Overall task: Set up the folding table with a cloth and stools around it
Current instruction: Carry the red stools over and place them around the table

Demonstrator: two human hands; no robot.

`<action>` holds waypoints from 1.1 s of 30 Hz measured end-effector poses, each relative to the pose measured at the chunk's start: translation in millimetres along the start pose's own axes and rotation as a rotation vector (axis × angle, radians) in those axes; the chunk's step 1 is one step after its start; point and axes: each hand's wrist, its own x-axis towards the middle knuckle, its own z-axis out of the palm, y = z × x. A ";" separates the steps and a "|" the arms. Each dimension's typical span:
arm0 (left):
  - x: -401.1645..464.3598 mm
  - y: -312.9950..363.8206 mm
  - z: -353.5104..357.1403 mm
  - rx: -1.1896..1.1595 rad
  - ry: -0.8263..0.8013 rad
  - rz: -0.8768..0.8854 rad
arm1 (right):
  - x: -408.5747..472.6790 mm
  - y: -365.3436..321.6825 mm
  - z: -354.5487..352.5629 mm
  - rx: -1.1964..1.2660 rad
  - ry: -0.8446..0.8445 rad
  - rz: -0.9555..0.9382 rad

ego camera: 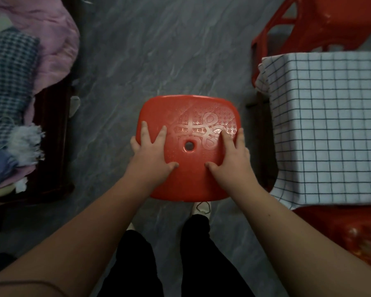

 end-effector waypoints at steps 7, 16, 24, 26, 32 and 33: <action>45.1 51.5 42.4 -0.031 -0.015 -0.017 | 58.6 51.8 -19.2 -0.033 -0.022 0.011; 102.3 78.5 90.5 -0.056 -0.085 -0.017 | 119.2 95.2 -16.3 -0.048 -0.053 0.060; 119.8 83.6 105.3 -0.035 -0.178 -0.005 | 134.8 106.6 -7.3 -0.036 -0.074 0.137; 123.4 83.4 106.2 -0.021 -0.189 0.011 | 137.8 107.3 -4.3 -0.025 -0.070 0.162; 121.3 90.7 109.5 0.065 -0.203 0.020 | 136.1 110.7 5.0 0.011 -0.042 0.215; 121.6 91.0 109.4 0.088 -0.212 0.023 | 135.2 110.9 6.8 0.013 -0.043 0.224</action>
